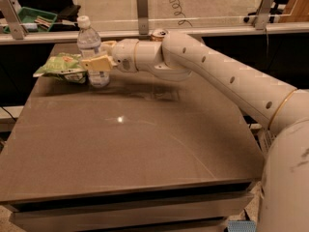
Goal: Move blue plastic bottle near green jalapeno chip bag
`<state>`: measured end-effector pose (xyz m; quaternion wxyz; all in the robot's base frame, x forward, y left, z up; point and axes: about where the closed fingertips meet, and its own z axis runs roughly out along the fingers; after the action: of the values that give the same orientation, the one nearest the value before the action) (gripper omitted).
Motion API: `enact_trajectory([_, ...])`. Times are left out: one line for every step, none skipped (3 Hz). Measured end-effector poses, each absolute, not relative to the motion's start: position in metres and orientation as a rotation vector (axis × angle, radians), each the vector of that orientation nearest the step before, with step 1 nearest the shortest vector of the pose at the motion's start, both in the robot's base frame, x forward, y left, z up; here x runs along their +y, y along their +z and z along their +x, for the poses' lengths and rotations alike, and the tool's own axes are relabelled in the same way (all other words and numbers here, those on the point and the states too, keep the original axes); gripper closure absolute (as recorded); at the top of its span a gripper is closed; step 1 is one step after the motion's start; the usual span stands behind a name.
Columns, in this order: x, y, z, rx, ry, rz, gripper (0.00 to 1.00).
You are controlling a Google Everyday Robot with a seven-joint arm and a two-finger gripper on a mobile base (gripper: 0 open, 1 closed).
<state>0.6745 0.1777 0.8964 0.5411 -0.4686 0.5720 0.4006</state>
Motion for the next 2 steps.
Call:
enact_trajectory([0.1777,0.8966,0.6745,1.359,0.952,-1.114,0.60])
enact_trajectory([0.1776,0.8931,0.6716,1.353,0.955,-1.136,0.38])
